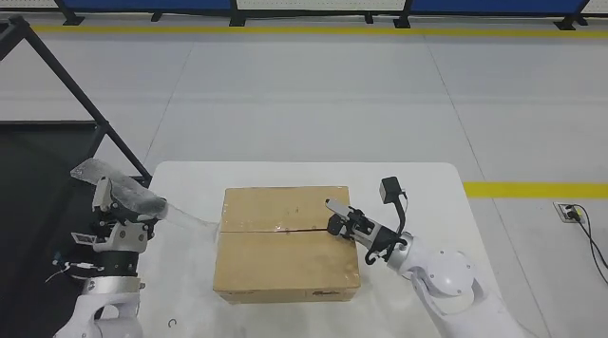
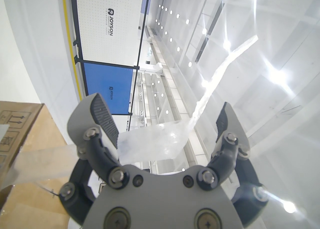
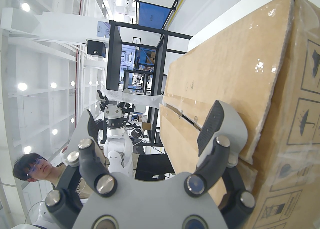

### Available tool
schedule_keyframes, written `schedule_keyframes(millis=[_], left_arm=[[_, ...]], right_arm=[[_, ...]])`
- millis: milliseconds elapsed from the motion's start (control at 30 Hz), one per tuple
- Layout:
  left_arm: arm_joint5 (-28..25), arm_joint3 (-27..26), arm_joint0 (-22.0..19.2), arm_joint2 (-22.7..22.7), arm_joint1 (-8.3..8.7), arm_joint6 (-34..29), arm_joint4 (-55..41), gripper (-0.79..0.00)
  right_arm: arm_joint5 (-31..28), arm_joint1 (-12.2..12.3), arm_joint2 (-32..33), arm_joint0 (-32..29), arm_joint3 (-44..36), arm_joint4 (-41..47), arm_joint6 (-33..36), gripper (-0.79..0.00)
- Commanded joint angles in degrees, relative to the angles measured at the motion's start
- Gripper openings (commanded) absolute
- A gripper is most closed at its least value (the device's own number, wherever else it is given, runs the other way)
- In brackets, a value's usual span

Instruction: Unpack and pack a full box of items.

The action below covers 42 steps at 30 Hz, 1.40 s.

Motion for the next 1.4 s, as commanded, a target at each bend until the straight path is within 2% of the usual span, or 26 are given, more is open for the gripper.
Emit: schedule_keyframes(millis=[0, 133, 567, 833, 967, 1167, 1367], left_arm=[[0.3, -0.3, -0.3, 0.7, -0.1, -0.1, 0.6, 0.0], [0.9, -1.0, -1.0, 2.4, -0.35, -0.4, 1.9, 0.0], [4.7, -1.9, -3.5, 10.2, -1.17, -3.3, 6.2, 0.0], [8.1, 1.6, -6.9, 18.4, -1.99, -4.5, 11.5, 0.0], [8.0, 2.9, -8.3, 21.2, -2.49, -3.9, 13.3, 0.0], [7.6, 2.5, -7.7, 21.5, -2.78, -4.2, 14.4, 0.0], [6.2, 0.4, -3.9, 17.9, -2.5, -6.2, 14.6, 0.0]], right_arm=[[-0.2, 0.0, 0.1, -0.5, -0.4, -0.2, -0.7, 0.0], [0.5, 0.1, 1.0, -1.9, -1.7, -0.7, -2.3, 0.0], [0.7, 0.3, 2.7, -3.6, -3.1, 0.5, -1.3, 0.0], [0.0, 0.4, 3.4, -4.2, -3.3, 1.4, -0.7, 0.0], [0.0, 0.4, 4.1, -5.0, -3.4, 2.8, -0.4, 0.0], [0.6, 0.7, 5.6, -6.2, -4.5, 3.2, -0.2, 0.0], [1.4, 0.9, 6.4, -6.7, -5.4, 3.4, 0.5, 0.0]])
